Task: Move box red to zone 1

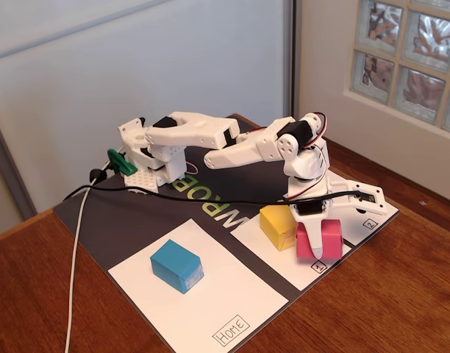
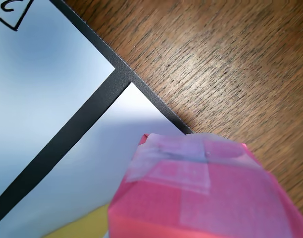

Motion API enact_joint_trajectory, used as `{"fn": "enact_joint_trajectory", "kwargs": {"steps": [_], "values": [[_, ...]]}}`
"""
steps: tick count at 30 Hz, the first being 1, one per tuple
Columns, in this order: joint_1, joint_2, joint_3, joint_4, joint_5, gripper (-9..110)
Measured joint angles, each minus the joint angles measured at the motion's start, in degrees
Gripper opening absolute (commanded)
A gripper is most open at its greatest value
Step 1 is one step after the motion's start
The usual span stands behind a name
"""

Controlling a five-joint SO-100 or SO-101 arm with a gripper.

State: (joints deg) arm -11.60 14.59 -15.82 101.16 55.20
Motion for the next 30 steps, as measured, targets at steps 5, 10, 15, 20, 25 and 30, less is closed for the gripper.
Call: {"fn": "enact_joint_trajectory", "kwargs": {"steps": [5, 10, 15, 20, 25, 30], "values": [[0.00, 6.42, 6.24, 0.00, 0.53, 0], [0.09, 12.04, 15.91, 0.00, 0.62, 0], [1.14, 17.67, 24.96, 0.00, 1.32, 0], [2.72, 19.95, 33.05, 0.00, 2.20, 4], [2.46, 20.39, 37.35, 0.00, 3.69, 5], [0.88, 20.48, 37.62, 0.00, 5.01, 5]]}}
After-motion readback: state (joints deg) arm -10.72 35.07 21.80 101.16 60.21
